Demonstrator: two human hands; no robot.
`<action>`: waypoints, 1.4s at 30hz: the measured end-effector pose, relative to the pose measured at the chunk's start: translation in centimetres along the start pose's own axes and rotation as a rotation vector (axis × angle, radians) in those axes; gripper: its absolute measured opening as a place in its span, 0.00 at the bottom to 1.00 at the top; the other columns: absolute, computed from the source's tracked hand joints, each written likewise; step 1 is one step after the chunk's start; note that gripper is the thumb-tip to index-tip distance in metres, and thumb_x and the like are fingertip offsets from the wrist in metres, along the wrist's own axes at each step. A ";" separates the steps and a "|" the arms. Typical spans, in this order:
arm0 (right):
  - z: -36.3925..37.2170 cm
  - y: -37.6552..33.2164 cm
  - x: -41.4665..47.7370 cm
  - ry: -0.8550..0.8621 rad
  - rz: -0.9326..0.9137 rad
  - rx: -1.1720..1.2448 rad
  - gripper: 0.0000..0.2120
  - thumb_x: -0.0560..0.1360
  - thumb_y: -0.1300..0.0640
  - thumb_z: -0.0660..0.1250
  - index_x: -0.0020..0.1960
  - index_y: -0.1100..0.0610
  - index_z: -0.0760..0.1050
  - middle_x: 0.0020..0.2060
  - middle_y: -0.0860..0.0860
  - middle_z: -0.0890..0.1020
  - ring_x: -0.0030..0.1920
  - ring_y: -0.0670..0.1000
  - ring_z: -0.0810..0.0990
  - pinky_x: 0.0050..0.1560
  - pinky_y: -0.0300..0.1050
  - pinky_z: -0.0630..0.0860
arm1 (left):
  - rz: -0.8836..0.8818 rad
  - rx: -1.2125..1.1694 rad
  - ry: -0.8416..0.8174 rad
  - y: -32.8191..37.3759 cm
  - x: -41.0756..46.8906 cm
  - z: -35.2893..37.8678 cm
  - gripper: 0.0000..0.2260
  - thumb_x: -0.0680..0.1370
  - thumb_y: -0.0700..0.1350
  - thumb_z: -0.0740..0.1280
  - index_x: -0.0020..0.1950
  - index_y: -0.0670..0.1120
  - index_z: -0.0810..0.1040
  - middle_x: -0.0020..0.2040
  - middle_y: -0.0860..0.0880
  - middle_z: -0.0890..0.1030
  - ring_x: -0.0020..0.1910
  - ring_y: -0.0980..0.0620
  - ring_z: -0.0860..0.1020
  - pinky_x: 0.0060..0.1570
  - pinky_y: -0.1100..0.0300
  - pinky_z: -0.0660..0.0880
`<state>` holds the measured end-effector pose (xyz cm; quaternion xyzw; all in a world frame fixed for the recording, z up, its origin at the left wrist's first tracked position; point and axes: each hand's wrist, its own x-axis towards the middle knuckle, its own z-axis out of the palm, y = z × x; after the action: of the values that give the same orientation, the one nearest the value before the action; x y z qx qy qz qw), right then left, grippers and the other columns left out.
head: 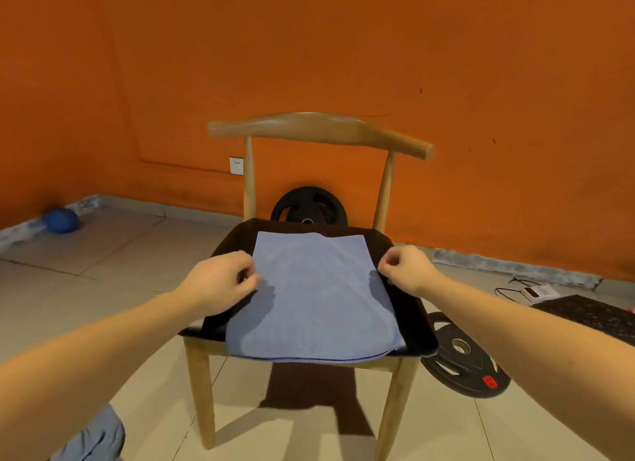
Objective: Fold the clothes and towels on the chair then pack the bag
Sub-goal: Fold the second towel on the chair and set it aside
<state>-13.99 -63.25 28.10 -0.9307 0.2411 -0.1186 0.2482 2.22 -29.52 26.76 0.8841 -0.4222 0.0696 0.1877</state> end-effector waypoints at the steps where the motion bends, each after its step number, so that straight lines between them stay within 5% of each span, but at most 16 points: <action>1: 0.5 0.0 1.9 0.049 0.049 0.041 0.06 0.80 0.57 0.67 0.46 0.55 0.82 0.42 0.52 0.84 0.44 0.53 0.83 0.50 0.54 0.83 | -0.102 -0.023 0.069 -0.3 2.0 0.5 0.07 0.82 0.54 0.65 0.46 0.55 0.77 0.43 0.57 0.78 0.41 0.56 0.78 0.44 0.57 0.78; 5: 2.9 0.1 9.4 0.172 0.234 0.181 0.08 0.79 0.57 0.70 0.56 0.58 0.80 0.54 0.57 0.83 0.52 0.56 0.80 0.52 0.48 0.77 | -0.375 -0.092 0.131 -3.3 9.3 3.2 0.08 0.84 0.47 0.60 0.55 0.51 0.79 0.53 0.51 0.81 0.50 0.47 0.79 0.51 0.49 0.79; 9: 5.3 -0.3 14.4 0.138 0.299 0.286 0.24 0.79 0.51 0.72 0.71 0.61 0.74 0.64 0.58 0.79 0.64 0.60 0.78 0.61 0.50 0.74 | -0.246 -0.164 0.035 -5.1 14.1 6.0 0.13 0.85 0.47 0.62 0.68 0.50 0.78 0.67 0.49 0.79 0.64 0.47 0.77 0.65 0.52 0.74; 14: 6.4 0.5 17.3 0.211 0.361 0.284 0.05 0.77 0.58 0.74 0.44 0.58 0.81 0.47 0.57 0.84 0.47 0.58 0.82 0.43 0.47 0.76 | -0.131 0.058 -0.290 -5.4 15.2 8.0 0.26 0.87 0.57 0.52 0.82 0.47 0.60 0.82 0.48 0.59 0.82 0.48 0.55 0.80 0.52 0.52; 19: 6.6 1.9 17.8 0.229 0.405 0.265 0.05 0.76 0.58 0.75 0.48 0.59 0.81 0.48 0.57 0.83 0.45 0.57 0.80 0.42 0.46 0.73 | -0.121 0.177 -0.393 -5.5 15.4 8.2 0.27 0.87 0.58 0.48 0.84 0.48 0.52 0.84 0.48 0.52 0.83 0.48 0.48 0.81 0.52 0.48; 23: 6.0 0.3 15.4 0.265 0.281 0.148 0.09 0.80 0.53 0.69 0.56 0.58 0.78 0.51 0.57 0.82 0.50 0.59 0.79 0.48 0.48 0.74 | -0.144 0.118 -0.282 -4.9 14.9 7.1 0.26 0.87 0.56 0.52 0.82 0.46 0.61 0.83 0.46 0.56 0.82 0.46 0.53 0.80 0.49 0.51; 28: 3.8 -2.3 5.2 0.087 -0.106 0.087 0.11 0.83 0.51 0.65 0.59 0.55 0.81 0.52 0.48 0.83 0.52 0.49 0.80 0.52 0.43 0.74 | -0.079 -0.128 -0.069 0.0 7.6 4.5 0.22 0.84 0.56 0.61 0.76 0.49 0.71 0.79 0.50 0.67 0.78 0.50 0.63 0.76 0.52 0.59; 34: 3.4 -0.3 -8.7 -0.095 -0.356 -0.062 0.27 0.79 0.39 0.66 0.73 0.51 0.72 0.71 0.46 0.75 0.70 0.45 0.72 0.69 0.42 0.68 | 0.123 0.009 -0.156 3.6 -4.1 5.2 0.41 0.75 0.72 0.63 0.82 0.55 0.59 0.82 0.57 0.55 0.80 0.55 0.54 0.76 0.58 0.50; 37: 4.4 1.9 -12.0 -0.172 -0.473 -0.304 0.42 0.73 0.32 0.70 0.80 0.48 0.62 0.80 0.44 0.61 0.79 0.46 0.58 0.79 0.46 0.56 | 0.186 0.253 -0.194 2.8 -6.6 7.4 0.47 0.74 0.68 0.69 0.84 0.52 0.49 0.84 0.54 0.47 0.82 0.51 0.48 0.78 0.54 0.43; 42: 5.7 3.7 -12.7 -0.030 -0.441 -0.333 0.31 0.79 0.53 0.72 0.79 0.50 0.65 0.80 0.47 0.63 0.80 0.48 0.59 0.81 0.50 0.55 | 0.164 0.305 -0.085 2.3 -7.5 7.4 0.39 0.75 0.49 0.75 0.82 0.49 0.61 0.81 0.48 0.62 0.79 0.46 0.63 0.75 0.53 0.54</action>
<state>-24.36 -57.33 20.04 -0.9903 0.0452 -0.1148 0.0636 -4.59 -28.34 18.45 0.8671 -0.4850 0.1107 0.0271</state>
